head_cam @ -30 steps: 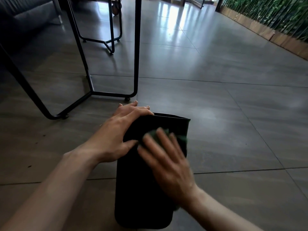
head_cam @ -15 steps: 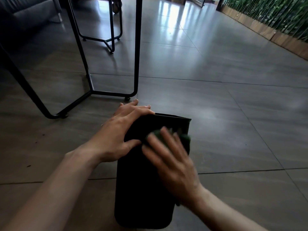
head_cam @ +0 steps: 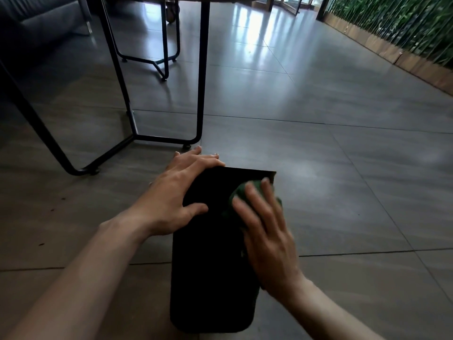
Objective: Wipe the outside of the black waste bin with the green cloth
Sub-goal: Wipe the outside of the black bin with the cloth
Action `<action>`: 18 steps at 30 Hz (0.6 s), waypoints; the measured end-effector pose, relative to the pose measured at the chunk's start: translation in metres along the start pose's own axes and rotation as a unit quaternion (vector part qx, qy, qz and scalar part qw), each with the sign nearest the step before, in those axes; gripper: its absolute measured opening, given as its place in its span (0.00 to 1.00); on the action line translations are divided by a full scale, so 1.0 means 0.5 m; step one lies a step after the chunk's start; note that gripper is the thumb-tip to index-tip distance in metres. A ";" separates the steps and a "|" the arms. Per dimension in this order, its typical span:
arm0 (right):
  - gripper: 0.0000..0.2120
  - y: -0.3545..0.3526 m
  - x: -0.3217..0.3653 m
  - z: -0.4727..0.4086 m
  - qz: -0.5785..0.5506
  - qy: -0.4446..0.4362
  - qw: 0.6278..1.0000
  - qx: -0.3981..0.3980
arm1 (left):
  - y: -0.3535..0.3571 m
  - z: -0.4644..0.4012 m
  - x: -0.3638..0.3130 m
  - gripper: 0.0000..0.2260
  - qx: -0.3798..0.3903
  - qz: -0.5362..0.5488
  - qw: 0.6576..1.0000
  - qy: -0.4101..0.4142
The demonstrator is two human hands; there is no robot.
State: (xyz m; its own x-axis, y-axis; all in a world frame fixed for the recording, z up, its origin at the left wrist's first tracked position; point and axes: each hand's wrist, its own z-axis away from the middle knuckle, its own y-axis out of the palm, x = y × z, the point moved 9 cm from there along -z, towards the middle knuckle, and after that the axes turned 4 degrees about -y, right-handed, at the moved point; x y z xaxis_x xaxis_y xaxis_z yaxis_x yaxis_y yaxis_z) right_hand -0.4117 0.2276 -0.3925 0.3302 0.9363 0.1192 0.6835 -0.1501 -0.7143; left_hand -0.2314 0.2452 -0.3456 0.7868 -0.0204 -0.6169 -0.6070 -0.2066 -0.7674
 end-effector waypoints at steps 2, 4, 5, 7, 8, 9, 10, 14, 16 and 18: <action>0.19 0.032 0.064 0.083 0.008 -0.102 0.992 0.071 | -0.003 0.001 0.008 0.37 -0.005 0.003 1.000 -0.004; 0.19 0.049 0.116 0.163 0.044 -0.219 0.964 0.143 | -0.003 0.001 0.013 0.37 -0.005 0.007 1.000 -0.010; 0.20 0.046 0.120 0.176 0.060 -0.252 0.952 0.161 | -0.003 0.000 0.012 0.37 -0.004 0.007 1.000 -0.009; 0.20 0.027 0.091 0.134 0.040 -0.215 0.964 0.151 | -0.001 -0.005 0.008 0.37 -0.005 0.006 1.000 -0.005; 0.20 0.013 0.063 0.091 0.014 -0.150 0.981 0.125 | -0.002 -0.007 0.006 0.37 -0.006 0.005 1.000 -0.005; 0.20 -0.005 0.026 0.044 -0.006 -0.070 0.994 0.085 | -0.001 -0.009 0.004 0.37 -0.006 0.007 1.000 -0.004; 0.21 -0.023 -0.012 0.003 -0.018 0.007 0.999 0.038 | -0.001 -0.011 0.003 0.37 -0.005 0.009 1.000 -0.004; 0.23 -0.028 -0.069 -0.057 -0.047 0.174 0.982 -0.050 | -0.002 -0.013 0.008 0.37 -0.006 0.013 1.000 -0.009; 0.23 -0.003 -0.024 -0.007 -0.030 0.142 0.989 -0.022 | -0.007 -0.012 0.016 0.37 -0.015 0.011 1.000 -0.015; 0.20 0.016 0.037 0.078 -0.015 0.091 0.996 0.018 | -0.008 -0.010 0.022 0.37 -0.019 0.008 1.000 -0.017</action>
State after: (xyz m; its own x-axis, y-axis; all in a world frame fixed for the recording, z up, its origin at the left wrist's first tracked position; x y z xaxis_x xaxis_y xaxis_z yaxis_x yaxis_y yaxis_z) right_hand -0.4254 0.2561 -0.4227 0.4248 0.8670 0.2604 0.6720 -0.1092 -0.7325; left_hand -0.2197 0.2409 -0.3483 0.7719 0.0093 -0.6357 -0.6147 -0.2444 -0.7499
